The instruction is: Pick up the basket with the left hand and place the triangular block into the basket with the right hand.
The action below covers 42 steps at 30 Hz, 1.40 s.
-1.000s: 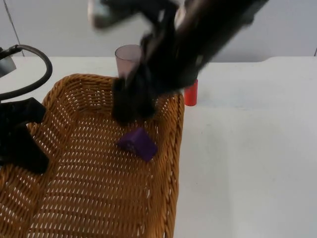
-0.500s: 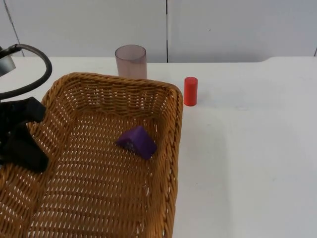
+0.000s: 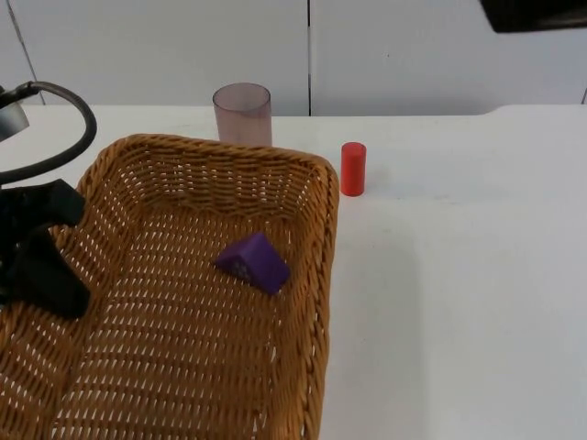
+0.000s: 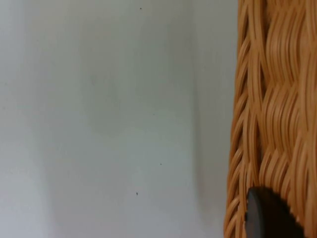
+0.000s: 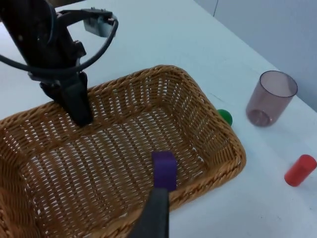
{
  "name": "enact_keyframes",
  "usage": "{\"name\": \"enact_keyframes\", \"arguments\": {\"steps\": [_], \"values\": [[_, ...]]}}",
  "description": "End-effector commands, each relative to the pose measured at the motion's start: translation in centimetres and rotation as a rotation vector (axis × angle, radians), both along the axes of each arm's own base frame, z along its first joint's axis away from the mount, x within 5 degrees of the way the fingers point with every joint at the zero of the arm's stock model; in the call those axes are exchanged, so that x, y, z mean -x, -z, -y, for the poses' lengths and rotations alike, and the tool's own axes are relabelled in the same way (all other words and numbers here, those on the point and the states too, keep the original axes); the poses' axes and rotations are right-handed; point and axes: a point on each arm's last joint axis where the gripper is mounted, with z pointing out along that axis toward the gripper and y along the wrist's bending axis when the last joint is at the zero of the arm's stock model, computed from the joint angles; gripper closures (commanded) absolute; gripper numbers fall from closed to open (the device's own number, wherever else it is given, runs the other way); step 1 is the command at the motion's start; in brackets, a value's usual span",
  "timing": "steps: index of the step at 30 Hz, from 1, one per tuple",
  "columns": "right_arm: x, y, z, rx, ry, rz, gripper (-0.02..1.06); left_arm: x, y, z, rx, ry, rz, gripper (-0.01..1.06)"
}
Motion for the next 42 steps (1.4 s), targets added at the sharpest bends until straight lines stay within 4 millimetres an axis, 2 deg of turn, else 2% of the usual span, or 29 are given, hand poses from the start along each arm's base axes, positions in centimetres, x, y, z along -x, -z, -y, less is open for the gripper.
{"name": "enact_keyframes", "arguments": {"steps": [1, 12, 17, 22, 23, 26, 31, 34, 35, 37, 38, 39, 40, 41, 42], "values": [[0.7, -0.4, 0.6, -0.017, 0.001, 0.009, 0.24, 0.0, -0.3, 0.2, 0.033, -0.024, -0.005, 1.05], [1.4, -0.8, 1.2, -0.025, 0.001, 0.008, 0.24, -0.2, -0.3, 0.6, 0.035, -0.071, -0.01, 1.05], [1.4, -1.0, 1.2, -0.036, 0.001, 0.02, 0.24, -0.8, 0.8, 2.5, 0.028, -0.082, -0.003, 1.05], [1.4, -1.0, 1.2, -0.036, 0.001, 0.02, 0.24, -1.4, 4.0, 6.1, -0.001, -0.082, -0.012, 1.05], [1.4, -1.0, 1.2, -0.036, 0.001, 0.02, 0.24, -1.4, 4.0, 6.1, -0.001, -0.082, -0.012, 1.05], [1.3, -1.0, 1.2, -0.038, 0.001, 0.022, 0.24, -1.6, 6.2, 7.5, -0.008, -0.083, -0.018, 1.05], [1.3, -1.0, 1.2, -0.04, 0.001, 0.023, 0.24, -1.9, 8.2, 8.1, 0.01, -0.109, -0.048, 1.05], [1.3, -1.0, 1.2, -0.04, 0.001, 0.023, 0.24, -1.9, 8.6, 8.1, 0.011, -0.115, -0.058, 1.04], [1.3, -1.0, 1.2, -0.04, 0.001, 0.023, 0.24, -1.9, 8.6, 8.1, 0.014, -0.121, -0.061, 1.0], [1.3, -1.0, 1.2, -0.037, 0.001, 0.026, 0.24, -1.9, 8.6, 8.1, 0.015, -0.125, -0.061, 0.84], [1.3, -1.0, 1.2, -0.037, 0.001, 0.026, 0.24, -1.9, 8.6, 8.1, 0.015, -0.125, -0.061, 0.84], [1.3, -1.0, 1.2, -0.037, 0.001, 0.026, 0.24, -1.9, 8.6, 8.1, 0.015, -0.125, -0.061, 0.73], [1.3, -1.0, 1.2, -0.037, 0.001, 0.026, 0.24, -1.9, 8.6, 8.1, 0.016, -0.125, -0.06, 0.53], [1.3, -1.0, 1.2, -0.037, 0.001, 0.026, 0.24, -1.9, 8.6, 8.1, 0.015, -0.123, -0.059, 0.45], [1.3, -1.0, 1.2, -0.037, 0.001, 0.026, 0.24, -1.9, 8.5, 8.0, 0.012, -0.119, -0.056, 0.3]]}}
